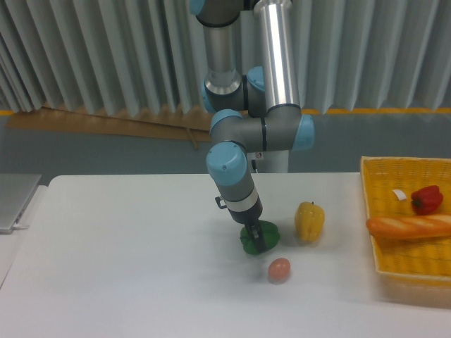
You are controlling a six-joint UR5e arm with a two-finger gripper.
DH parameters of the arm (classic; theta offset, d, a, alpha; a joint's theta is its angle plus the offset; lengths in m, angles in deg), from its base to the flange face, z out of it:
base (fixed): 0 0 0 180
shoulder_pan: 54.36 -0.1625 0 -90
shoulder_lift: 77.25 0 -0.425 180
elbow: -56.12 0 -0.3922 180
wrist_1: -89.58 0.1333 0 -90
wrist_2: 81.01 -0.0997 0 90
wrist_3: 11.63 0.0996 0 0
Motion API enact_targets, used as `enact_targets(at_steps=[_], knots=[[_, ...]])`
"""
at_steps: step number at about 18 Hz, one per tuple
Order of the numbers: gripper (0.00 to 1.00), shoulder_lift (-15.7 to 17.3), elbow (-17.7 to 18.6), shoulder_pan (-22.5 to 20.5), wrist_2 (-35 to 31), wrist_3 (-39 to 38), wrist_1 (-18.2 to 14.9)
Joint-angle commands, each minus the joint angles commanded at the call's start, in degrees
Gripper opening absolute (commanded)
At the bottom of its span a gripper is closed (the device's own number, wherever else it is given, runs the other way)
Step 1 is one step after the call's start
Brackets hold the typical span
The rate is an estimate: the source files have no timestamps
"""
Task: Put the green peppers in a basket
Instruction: 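Close the gripper on the green pepper and lift it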
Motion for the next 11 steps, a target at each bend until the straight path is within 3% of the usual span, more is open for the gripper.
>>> enact_targets(at_steps=[2, 11], knots=[[0.55, 0.0, 0.0, -0.09, -0.09, 0.09, -0.09], [0.49, 2.46, -0.61, -1.75, -0.01, 0.7, -0.7]])
